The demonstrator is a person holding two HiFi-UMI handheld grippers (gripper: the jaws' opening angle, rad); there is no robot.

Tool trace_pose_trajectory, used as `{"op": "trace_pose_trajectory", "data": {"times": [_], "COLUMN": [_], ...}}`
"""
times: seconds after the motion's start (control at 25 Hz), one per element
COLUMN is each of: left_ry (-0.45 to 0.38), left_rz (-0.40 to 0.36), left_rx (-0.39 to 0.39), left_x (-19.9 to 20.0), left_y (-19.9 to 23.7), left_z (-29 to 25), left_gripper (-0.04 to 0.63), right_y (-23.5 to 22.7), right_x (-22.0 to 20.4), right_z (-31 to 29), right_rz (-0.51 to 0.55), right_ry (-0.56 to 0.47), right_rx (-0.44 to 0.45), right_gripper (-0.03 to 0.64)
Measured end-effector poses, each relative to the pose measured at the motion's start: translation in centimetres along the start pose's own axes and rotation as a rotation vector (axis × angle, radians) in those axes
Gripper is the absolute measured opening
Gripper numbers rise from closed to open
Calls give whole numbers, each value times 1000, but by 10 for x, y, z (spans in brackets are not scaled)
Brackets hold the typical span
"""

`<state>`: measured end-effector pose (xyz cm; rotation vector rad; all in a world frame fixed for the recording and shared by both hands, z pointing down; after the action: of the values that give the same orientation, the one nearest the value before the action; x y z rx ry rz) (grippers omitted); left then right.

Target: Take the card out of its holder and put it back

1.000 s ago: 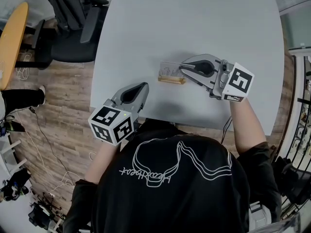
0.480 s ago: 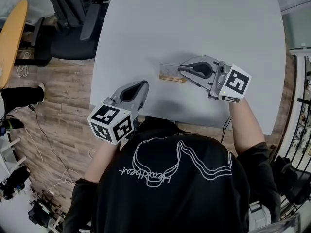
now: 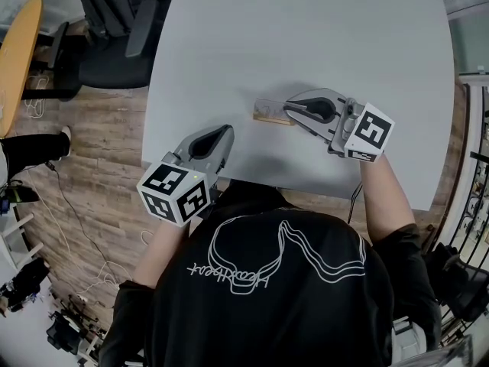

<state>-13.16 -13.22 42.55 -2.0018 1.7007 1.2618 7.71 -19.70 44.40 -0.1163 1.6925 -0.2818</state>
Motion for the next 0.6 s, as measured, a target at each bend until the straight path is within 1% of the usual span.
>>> {"op": "trace_pose_trajectory", "data": {"times": [0.28, 0.48, 0.6], "left_ry": [7, 9, 10], "left_rz": [5, 11, 11], "left_rx": [-8, -13, -15], "left_x": [-4, -8, -10], "left_y": [0, 1, 1], "left_z": [-2, -3, -3], "left_gripper": [14, 14, 14], "right_y": [-1, -2, -3], "right_x": [-5, -2, 1], "right_z": [2, 3, 4], "right_rz": [-23, -40, -52], "right_ry": [-17, -52, -87], "right_rx": [-16, -33, -66], "right_gripper": [38, 91, 143]}}
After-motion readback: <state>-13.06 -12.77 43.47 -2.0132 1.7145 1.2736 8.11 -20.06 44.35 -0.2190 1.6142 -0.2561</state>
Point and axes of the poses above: the fingertips, and each gripper's own axes: z backward along the fingers, y to its left, x out of its top, the point moved 7 cm from there along z, backward along the fingers, and after that the axes turned 13 degrees about x, right-handed, at the moved point
